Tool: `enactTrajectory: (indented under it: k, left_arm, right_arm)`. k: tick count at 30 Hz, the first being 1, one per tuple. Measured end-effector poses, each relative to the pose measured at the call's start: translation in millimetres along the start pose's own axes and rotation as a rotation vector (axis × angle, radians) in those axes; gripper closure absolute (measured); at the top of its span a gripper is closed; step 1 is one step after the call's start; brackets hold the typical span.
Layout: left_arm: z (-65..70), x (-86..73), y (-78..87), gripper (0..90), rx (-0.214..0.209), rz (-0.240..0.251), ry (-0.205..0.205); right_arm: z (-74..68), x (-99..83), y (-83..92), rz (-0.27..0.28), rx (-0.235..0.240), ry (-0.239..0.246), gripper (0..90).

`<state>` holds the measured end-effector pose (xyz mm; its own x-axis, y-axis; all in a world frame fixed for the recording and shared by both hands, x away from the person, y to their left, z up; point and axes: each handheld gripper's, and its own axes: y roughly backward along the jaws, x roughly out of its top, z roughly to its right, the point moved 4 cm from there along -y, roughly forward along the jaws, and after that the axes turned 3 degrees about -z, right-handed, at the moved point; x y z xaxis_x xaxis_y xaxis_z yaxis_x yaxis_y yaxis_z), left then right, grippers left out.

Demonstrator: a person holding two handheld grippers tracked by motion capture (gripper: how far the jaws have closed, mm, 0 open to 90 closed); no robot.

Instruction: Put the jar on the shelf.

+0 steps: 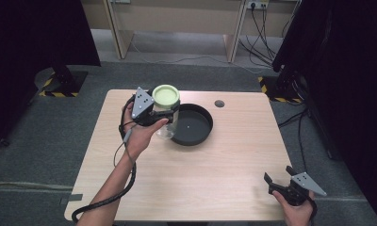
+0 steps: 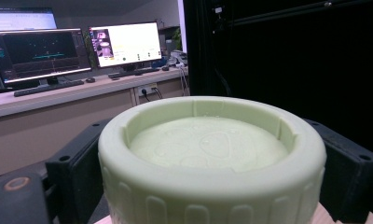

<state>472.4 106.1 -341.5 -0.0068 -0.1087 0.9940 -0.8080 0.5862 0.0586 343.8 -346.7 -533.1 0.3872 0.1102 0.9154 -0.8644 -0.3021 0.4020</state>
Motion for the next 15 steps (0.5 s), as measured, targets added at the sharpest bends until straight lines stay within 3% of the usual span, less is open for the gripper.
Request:
enactTrajectory:
  k: [15]
  left_arm:
    - [-3.1,-3.9,-13.4,10.6,0.025,-0.014,0.004]
  right_arm:
    - [-0.1,0.0,-0.1,0.000,0.000,0.003,3.6]
